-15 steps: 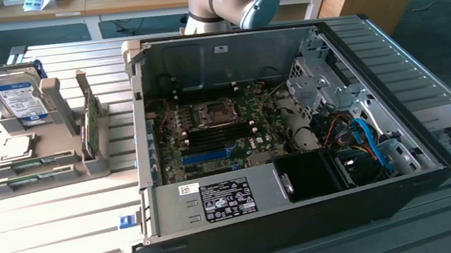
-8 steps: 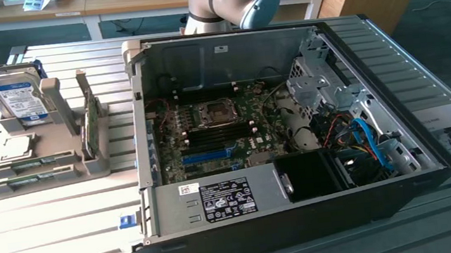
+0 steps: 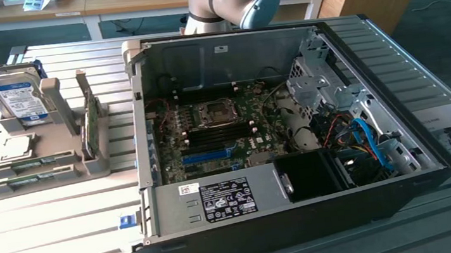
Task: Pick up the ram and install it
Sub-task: 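Pick up the ram and move it above insertion slot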
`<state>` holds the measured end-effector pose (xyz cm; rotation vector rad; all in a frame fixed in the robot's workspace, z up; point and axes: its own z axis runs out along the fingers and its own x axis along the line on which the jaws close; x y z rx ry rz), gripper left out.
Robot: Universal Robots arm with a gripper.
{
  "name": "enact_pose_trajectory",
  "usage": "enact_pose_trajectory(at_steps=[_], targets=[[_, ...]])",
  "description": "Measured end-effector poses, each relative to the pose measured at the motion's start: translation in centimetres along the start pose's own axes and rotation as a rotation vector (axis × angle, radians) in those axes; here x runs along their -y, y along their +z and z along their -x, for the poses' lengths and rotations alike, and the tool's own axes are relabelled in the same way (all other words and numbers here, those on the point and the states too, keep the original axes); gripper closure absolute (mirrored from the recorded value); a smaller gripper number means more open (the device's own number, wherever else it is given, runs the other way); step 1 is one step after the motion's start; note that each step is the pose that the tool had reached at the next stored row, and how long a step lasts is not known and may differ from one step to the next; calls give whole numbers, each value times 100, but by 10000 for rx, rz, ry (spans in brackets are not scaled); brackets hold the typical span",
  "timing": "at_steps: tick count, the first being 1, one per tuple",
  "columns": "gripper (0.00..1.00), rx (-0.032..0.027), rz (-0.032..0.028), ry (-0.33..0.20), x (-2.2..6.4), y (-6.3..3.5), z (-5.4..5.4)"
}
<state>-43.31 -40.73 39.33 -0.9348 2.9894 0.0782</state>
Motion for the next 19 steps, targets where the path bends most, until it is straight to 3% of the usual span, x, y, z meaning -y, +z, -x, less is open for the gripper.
enact_pose_trajectory(at_steps=[19], targets=[[90,-113,58,-2528,0,1,0]])
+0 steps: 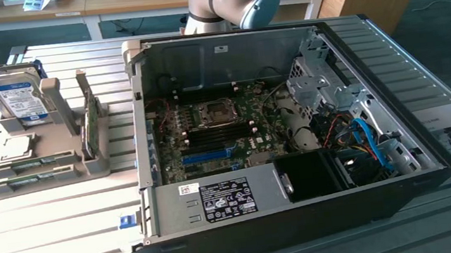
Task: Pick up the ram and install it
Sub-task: 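Pick up the ram and move it above insertion slot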
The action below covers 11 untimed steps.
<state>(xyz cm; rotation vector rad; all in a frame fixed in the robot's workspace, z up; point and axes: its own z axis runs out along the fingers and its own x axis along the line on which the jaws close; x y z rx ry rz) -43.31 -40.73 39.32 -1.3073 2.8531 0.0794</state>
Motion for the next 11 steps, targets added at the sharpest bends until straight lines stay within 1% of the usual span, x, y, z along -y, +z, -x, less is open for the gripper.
enact_pose_trajectory(at_steps=[11], targets=[[90,-70,35,-1540,0,0,0]])
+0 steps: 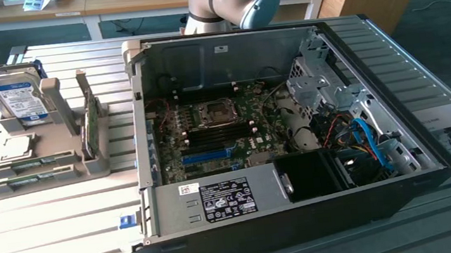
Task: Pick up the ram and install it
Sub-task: 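Pick up the ram and move it above insertion slot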
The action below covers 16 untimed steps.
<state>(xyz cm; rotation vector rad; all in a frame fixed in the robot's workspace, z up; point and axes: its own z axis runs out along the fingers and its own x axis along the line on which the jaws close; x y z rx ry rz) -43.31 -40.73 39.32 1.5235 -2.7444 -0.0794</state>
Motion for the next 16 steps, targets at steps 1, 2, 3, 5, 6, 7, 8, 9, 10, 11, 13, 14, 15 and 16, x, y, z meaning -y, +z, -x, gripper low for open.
enact_pose_trajectory(at_steps=[1,2,3,5,6,7,8,9,10,11,13,14,15,16], targets=[[90,-6,4,-137,0,0,0],[90,-13,7,-274,0,-1,0],[90,-19,10,-420,0,0,0],[90,-32,16,-696,0,0,0],[90,-38,20,-839,0,0,0],[90,-44,23,-974,0,0,0],[90,-51,27,-1120,0,0,0],[90,-57,30,-1262,1,0,0],[90,-63,33,-1405,1,0,0],[90,-71,37,-1556,1,-1,0],[90,-83,43,-1846,1,0,0],[90,-90,47,-1991,1,0,0],[90,-96,50,-2136,0,0,0],[90,-104,54,-2290,0,0,0]])
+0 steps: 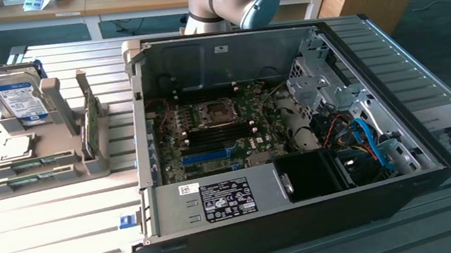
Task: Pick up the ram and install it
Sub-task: 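Pick up the ram and move it above insertion slot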
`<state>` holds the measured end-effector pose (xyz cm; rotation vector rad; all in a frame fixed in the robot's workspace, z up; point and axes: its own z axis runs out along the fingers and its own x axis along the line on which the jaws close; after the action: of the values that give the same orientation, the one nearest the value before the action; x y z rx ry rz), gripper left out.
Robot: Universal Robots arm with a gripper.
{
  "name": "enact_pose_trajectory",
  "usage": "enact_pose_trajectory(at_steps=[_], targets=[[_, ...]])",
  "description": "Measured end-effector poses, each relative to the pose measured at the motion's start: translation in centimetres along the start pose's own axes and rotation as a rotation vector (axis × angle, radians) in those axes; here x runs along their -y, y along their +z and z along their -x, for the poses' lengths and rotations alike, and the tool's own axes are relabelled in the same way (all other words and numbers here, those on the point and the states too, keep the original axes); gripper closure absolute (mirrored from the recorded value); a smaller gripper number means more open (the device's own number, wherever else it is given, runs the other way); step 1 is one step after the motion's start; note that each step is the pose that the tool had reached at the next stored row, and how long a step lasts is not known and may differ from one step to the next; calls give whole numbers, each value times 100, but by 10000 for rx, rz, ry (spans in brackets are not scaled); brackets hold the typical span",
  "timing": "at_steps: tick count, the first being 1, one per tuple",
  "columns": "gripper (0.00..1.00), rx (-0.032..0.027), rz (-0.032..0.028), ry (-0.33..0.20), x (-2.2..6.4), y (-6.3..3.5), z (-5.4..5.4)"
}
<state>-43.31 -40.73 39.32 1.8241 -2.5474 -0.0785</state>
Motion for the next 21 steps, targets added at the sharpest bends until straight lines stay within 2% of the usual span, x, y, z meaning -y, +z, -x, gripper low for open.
enact_pose_trajectory(at_steps=[21], targets=[[90,-138,70,-3054,0,0,0]])
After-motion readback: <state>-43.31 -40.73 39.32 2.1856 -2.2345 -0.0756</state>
